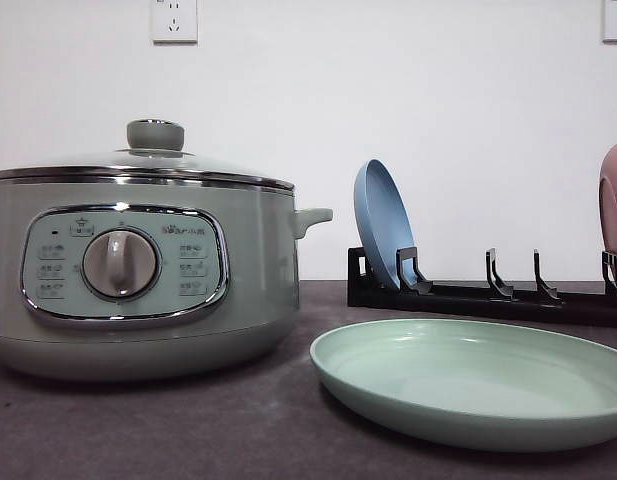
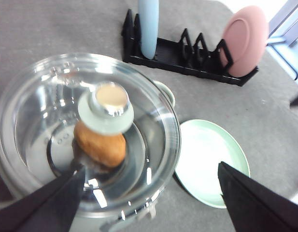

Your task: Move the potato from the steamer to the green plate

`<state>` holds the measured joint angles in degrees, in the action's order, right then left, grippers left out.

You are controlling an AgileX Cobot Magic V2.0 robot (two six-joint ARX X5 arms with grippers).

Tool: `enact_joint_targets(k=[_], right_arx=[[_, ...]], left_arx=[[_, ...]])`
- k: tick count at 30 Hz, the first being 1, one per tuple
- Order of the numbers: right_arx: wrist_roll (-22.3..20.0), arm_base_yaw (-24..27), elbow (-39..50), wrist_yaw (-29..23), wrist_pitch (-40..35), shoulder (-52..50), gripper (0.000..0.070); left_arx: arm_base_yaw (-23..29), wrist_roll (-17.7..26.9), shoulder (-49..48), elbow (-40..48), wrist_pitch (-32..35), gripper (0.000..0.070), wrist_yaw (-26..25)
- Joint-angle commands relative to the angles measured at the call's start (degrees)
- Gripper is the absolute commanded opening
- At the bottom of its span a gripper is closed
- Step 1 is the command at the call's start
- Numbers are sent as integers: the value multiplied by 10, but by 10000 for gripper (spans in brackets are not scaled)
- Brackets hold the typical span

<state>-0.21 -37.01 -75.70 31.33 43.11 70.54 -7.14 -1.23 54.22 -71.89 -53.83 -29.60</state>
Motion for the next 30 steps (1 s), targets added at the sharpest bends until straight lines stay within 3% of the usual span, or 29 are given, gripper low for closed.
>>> enact_joint_targets(k=[1,9,15,30], right_arx=[[-7,-3,-10,1,-2,7,295],[-7,-3,-10,1,4,7,295],[-7,-3,-10,1,7,7,295],[-7,-3,-10,1,12,7,295]], left_arx=[[-12,-3,37,-51,-13,555,22],[-81,21,220,-250,-130,554,127],[-123,24,331,-339,-173,553,189],[-171,25,461,-357,-184,550,270]])
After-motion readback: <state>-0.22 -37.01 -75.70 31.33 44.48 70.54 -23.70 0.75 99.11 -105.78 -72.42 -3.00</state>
